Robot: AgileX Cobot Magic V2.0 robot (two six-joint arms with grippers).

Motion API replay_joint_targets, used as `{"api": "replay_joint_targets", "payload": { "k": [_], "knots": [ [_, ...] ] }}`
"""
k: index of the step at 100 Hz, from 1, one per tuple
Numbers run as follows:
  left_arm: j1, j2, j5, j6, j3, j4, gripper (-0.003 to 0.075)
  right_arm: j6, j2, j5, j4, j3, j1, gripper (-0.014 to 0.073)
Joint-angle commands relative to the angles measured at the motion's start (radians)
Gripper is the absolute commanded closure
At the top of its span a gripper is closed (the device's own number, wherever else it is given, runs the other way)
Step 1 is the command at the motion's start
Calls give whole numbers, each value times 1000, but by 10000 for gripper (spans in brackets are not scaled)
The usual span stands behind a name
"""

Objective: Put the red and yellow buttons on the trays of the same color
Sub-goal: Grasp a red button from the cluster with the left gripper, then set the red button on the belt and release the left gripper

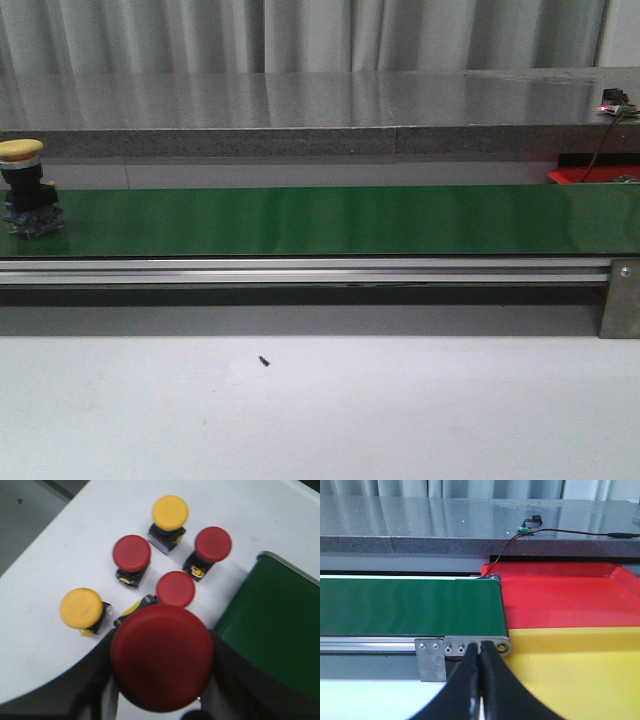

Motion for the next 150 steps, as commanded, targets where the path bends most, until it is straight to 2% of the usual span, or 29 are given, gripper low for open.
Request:
{"api": "replay_joint_targets", "payload": {
  "k": [1,36,64,73,83,90,97,113,127,141,150],
  "knots": [
    [-49,-27,-37,2,-34,-13,615,0,-19,-81,-2,-19,-3,662],
    [-149,69,-55,2,-34,-49,615,0,-19,-81,-2,-19,-3,662],
    [-157,108,-63,33,-34,-71,592,0,-19,-81,-2,-19,-3,662],
    [-157,108,-65,35,-34,-73,486,0,-19,-81,-2,-19,-3,662],
    [-157,106,-62,40,-34,-75,276,0,-19,-81,-2,-19,-3,662],
    [-157,101,-55,63,-34,-94,157,0,-19,-81,-2,-19,-3,662],
    [-157,92,-41,70,-34,-94,114,0,-19,-81,-2,-19,-3,662],
    [-157,30,9,78,-34,-92,130,0,-19,-81,-2,-19,-3,662],
    [-164,-70,59,118,-30,-114,188,0,-19,-81,-2,-19,-3,662],
    [-206,-188,88,138,7,-115,316,0,-19,-81,-2,-19,-3,662],
    [-252,-264,90,138,44,-121,440,0,-19,-81,-2,-19,-3,662]
  ]
}}
